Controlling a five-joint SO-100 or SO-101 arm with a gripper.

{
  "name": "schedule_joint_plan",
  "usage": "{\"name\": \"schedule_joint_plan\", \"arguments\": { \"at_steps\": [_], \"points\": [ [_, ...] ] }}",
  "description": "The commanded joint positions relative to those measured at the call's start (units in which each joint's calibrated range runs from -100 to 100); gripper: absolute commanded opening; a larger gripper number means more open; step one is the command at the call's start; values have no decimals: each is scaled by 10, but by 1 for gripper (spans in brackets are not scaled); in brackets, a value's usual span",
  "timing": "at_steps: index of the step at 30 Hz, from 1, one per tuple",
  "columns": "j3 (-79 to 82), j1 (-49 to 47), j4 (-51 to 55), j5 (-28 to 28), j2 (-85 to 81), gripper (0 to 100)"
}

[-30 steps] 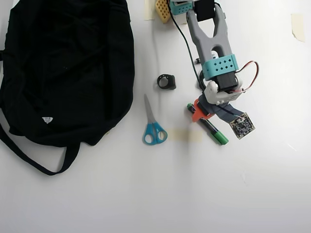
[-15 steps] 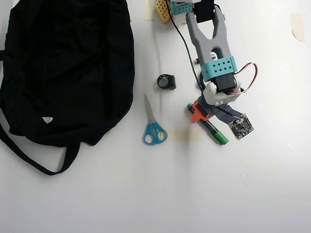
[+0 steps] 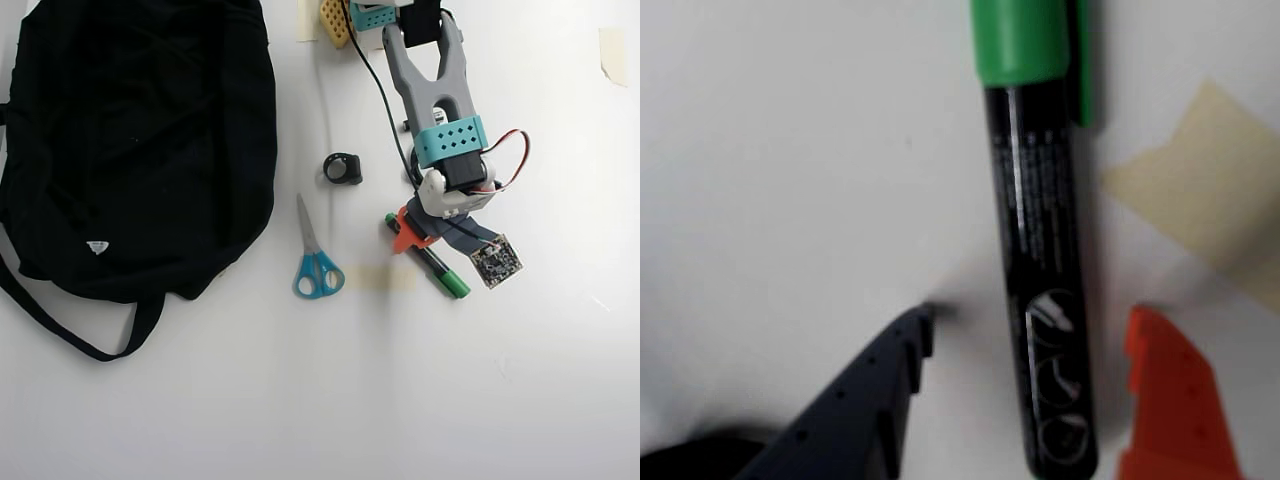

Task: Put the green marker into the black bag

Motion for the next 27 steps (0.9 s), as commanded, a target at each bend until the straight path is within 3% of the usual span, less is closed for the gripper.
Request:
{"name": "schedule_joint_plan", "arguments": {
  "at_steps": [1,7,23,27],
  "points": [
    [-17,3,-7,2,-6,23],
    [-16,2,-7,1,-6,2],
    [-27,6,21,-16,-19,2],
    [-83,-3,82,-17,-20,2]
  ]
}}
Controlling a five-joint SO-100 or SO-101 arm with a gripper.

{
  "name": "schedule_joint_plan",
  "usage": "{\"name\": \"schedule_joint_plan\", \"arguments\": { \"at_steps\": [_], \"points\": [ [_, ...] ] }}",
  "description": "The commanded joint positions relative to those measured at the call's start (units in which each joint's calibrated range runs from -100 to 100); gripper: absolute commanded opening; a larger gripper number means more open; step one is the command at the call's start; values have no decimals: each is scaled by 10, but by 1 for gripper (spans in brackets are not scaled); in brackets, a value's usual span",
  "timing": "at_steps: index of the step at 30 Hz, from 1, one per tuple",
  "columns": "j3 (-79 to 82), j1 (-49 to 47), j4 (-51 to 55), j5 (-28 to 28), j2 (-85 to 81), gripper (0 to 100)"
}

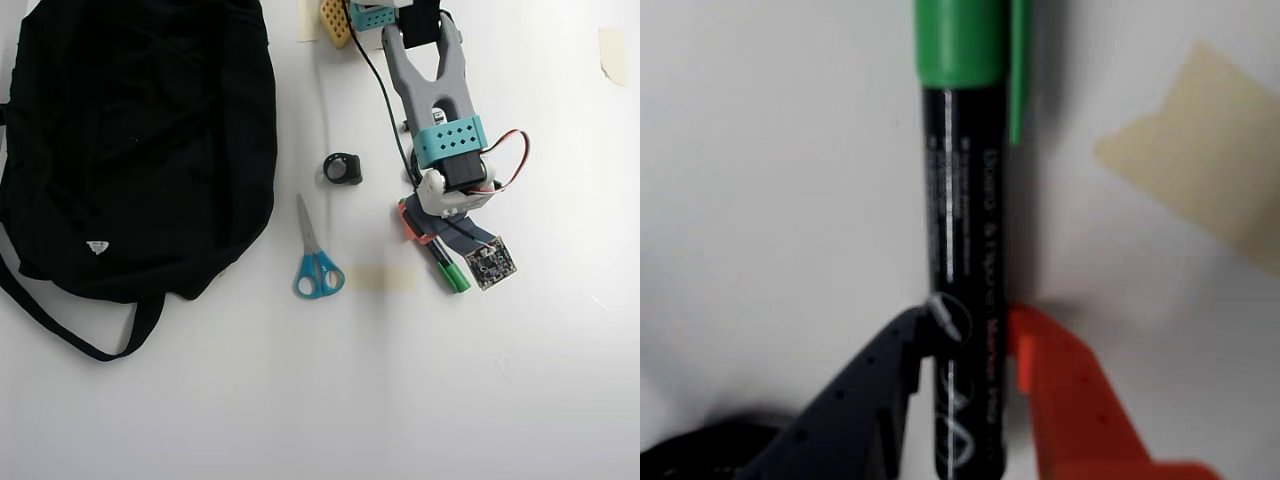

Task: Put the green marker into the black bag

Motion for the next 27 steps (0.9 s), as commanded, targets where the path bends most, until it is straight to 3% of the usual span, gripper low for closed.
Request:
{"name": "schedule_joint_plan", "arguments": {
  "at_steps": [1,11,27],
  "points": [
    [-82,-6,65,0,-21,2],
    [-294,-12,225,6,-21,2],
    [-270,20,230,1,-96,2]
  ]
}}
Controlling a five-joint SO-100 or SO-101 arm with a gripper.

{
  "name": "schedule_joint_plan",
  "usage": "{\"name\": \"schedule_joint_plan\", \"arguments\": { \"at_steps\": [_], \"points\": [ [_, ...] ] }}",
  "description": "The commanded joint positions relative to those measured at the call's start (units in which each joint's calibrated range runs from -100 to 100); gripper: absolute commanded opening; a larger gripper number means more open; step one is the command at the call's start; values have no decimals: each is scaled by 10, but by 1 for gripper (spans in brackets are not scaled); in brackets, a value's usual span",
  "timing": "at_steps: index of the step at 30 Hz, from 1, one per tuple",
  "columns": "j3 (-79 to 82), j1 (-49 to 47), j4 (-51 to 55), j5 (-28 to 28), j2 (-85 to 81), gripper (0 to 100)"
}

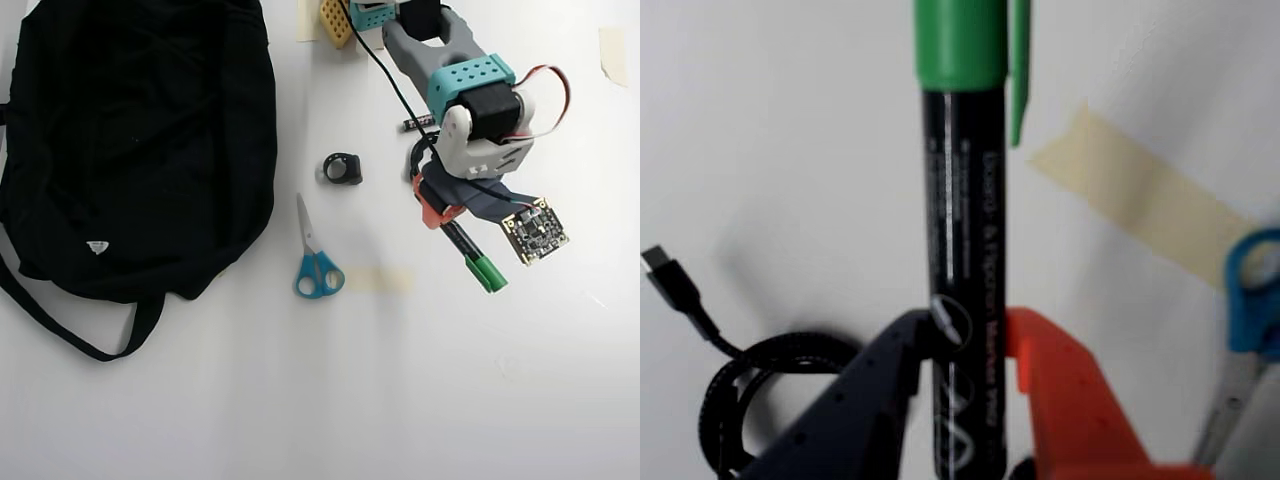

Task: Put the green marker into the black bag

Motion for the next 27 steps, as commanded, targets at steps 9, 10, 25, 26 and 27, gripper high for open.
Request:
{"name": "schedule_joint_plan", "arguments": {
  "at_steps": [9,10,25,26,27],
  "points": [
    [179,31,4,-9,-201,2],
    [200,30,4,-14,-220,2],
    [510,25,-61,-47,-513,2],
    [531,27,-74,-47,-527,2],
    [553,27,-87,-47,-540,2]
  ]
}}
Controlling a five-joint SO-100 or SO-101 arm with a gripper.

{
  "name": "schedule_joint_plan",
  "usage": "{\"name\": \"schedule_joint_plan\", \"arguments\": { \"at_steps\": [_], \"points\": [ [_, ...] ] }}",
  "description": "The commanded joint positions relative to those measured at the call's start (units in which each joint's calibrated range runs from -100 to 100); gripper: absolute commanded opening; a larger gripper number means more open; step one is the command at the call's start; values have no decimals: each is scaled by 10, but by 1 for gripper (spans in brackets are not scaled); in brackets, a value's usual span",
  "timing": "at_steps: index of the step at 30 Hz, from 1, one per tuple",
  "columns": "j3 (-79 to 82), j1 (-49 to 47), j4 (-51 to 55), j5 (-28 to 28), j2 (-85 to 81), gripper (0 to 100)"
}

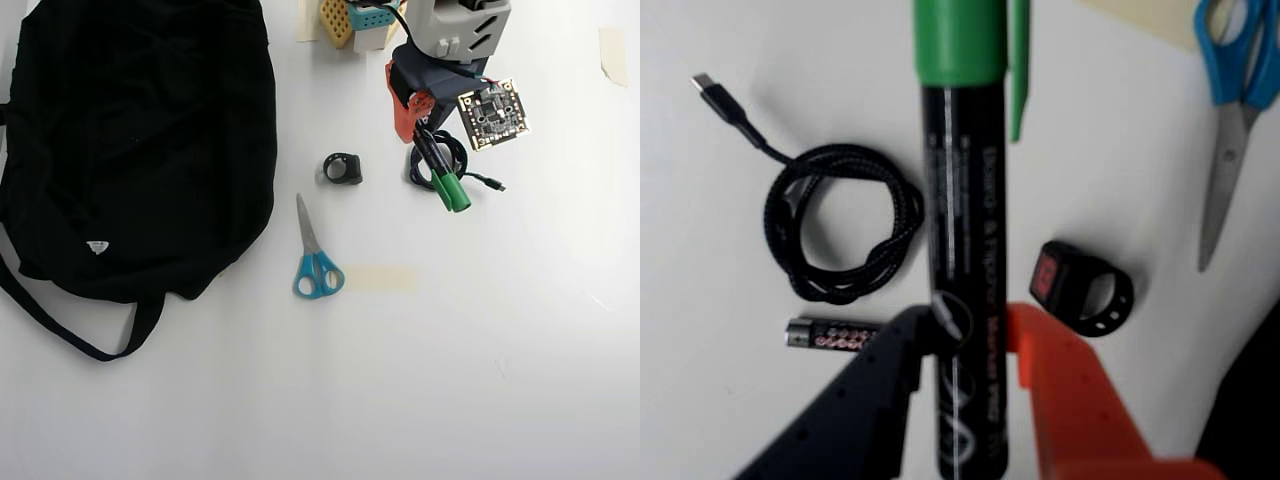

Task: Put the green marker into the black bag

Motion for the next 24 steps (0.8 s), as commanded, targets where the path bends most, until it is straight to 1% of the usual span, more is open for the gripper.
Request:
{"name": "schedule_joint_plan", "arguments": {
  "at_steps": [1,8,12,14,22,24],
  "points": [
    [79,0,-52,-5,-82,2],
    [193,5,-105,-7,-170,2],
    [202,47,-125,-35,-182,5],
    [202,70,-125,-40,-182,5],
    [209,161,-170,-38,-171,5],
    [209,177,-173,-37,-171,3]
  ]
}}
